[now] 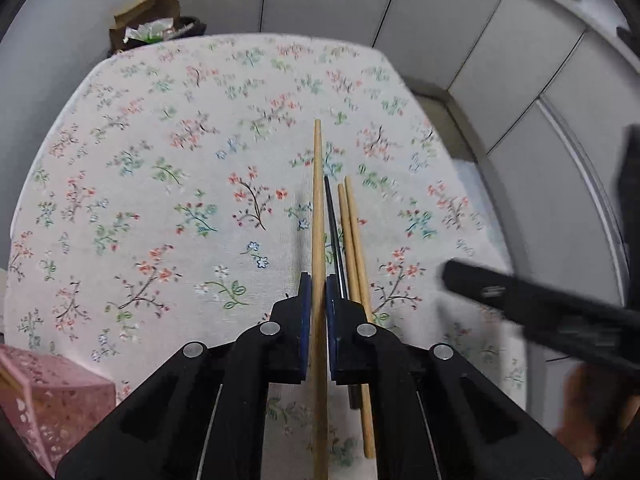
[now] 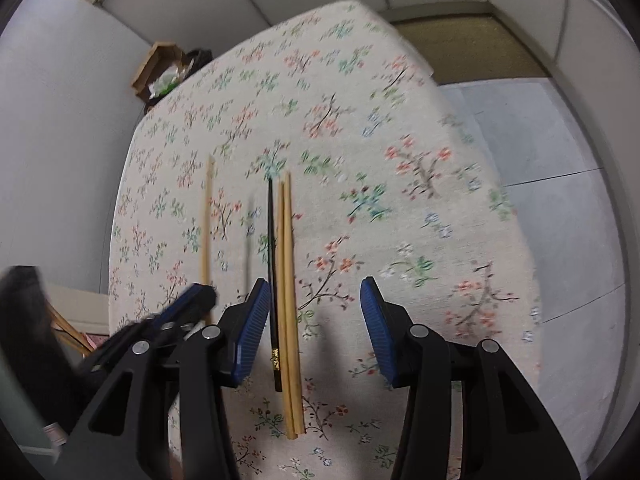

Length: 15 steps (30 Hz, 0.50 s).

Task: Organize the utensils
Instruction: 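Close the left tool on a chopstick while the right tool grasps another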

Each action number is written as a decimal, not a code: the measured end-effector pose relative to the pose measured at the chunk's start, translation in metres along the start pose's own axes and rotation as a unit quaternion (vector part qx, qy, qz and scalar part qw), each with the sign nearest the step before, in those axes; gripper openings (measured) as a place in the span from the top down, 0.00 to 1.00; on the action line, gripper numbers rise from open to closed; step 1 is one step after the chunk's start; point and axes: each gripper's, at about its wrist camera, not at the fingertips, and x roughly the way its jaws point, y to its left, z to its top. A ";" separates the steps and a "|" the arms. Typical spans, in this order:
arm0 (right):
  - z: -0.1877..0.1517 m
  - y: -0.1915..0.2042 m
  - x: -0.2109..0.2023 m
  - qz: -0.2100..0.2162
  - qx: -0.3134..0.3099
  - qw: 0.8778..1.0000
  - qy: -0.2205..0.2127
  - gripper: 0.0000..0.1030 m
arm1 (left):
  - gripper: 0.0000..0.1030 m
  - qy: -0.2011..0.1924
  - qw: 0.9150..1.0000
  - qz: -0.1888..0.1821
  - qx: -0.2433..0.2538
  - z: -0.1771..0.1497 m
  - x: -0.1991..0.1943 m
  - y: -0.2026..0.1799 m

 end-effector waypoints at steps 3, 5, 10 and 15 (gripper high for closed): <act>0.000 0.010 0.018 0.000 -0.013 1.000 0.018 0.69 | 0.94 -0.024 1.000 -0.019 -0.004 -0.001 -0.030 0.001; 0.000 0.014 0.025 -0.008 -0.018 1.000 0.021 0.75 | 0.94 -0.050 0.998 -0.026 0.003 -0.003 -0.056 0.001; 0.002 0.025 0.042 -0.033 -0.040 0.998 0.031 0.84 | 0.94 -0.090 0.996 -0.022 0.004 -0.001 -0.094 0.005; 0.002 0.031 0.057 -0.057 -0.055 0.996 0.043 0.86 | 0.94 -0.106 0.994 -0.030 0.008 -0.003 -0.114 0.011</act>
